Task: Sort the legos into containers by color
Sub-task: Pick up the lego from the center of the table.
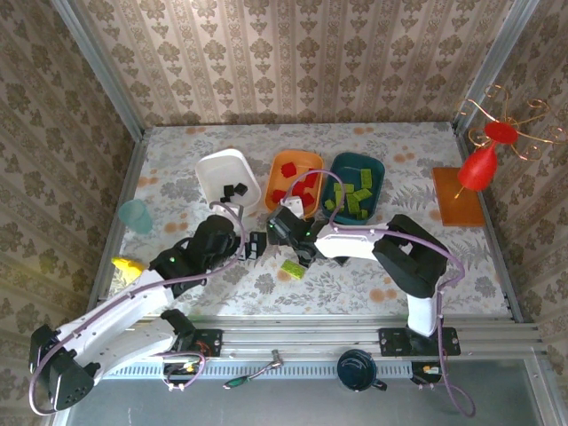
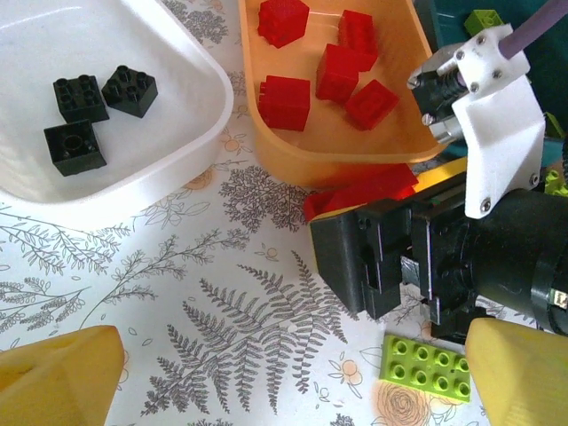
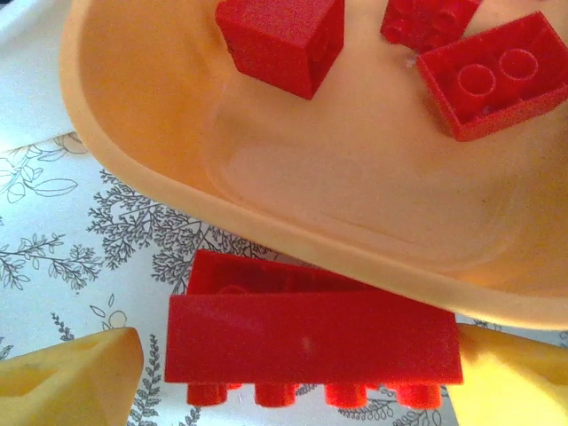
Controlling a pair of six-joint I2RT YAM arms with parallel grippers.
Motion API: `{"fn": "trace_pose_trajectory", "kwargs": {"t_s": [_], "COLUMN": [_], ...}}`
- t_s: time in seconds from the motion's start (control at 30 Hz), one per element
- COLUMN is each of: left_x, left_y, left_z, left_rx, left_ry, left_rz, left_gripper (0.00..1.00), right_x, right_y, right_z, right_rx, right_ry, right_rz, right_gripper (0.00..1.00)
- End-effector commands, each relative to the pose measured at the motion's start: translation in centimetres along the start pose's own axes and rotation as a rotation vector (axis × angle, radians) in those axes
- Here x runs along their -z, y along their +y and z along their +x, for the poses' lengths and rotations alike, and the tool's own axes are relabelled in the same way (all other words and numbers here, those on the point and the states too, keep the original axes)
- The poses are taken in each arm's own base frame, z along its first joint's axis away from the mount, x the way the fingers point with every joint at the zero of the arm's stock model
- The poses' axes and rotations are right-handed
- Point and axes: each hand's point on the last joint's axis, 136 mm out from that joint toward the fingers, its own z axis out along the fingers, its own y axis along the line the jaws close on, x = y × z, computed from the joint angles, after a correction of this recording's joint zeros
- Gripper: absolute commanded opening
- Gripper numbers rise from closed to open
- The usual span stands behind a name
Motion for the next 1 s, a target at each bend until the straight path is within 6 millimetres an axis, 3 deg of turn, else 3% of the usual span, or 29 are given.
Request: {"fn": "trace_pose_trajectory", "kwargs": {"t_s": [0.0,0.43,0.63,0.77,0.87,0.97], "left_x": [0.0,0.3,1.3,1.3,1.2,1.2], "left_y": [0.8,1.2,1.3,1.1,1.0,0.9], "left_z": [0.7,0.8,0.4,0.7,0.9,0.9], "left_rx": [0.021,0.031,0.042,0.059,0.066,0.066], "left_ry": [0.01,0.007,-0.036,-0.049,-0.045,-0.044], "left_rz": [-0.02,-0.026,-0.005,0.027,0.038,0.045], "left_gripper": [1.0,1.0,1.0,1.0,1.0,1.0], "right_x": [-0.3,0.7,5.4,8.4,7.7,5.3], "right_y": [0.0,0.0,1.2,1.8,1.0,-0.5], "right_z": [-0.9,-1.0,-2.5,-5.5,-7.5,-8.9], "right_rx": [-0.012,0.002,0.019,0.048,0.042,0.002], "right_ry": [-0.038,-0.046,-0.101,-0.154,-0.135,-0.101], "right_rz": [0.034,0.004,-0.13,-0.206,-0.191,-0.159], "right_gripper": [0.83,0.53,0.48,0.47,0.47,0.47]}}
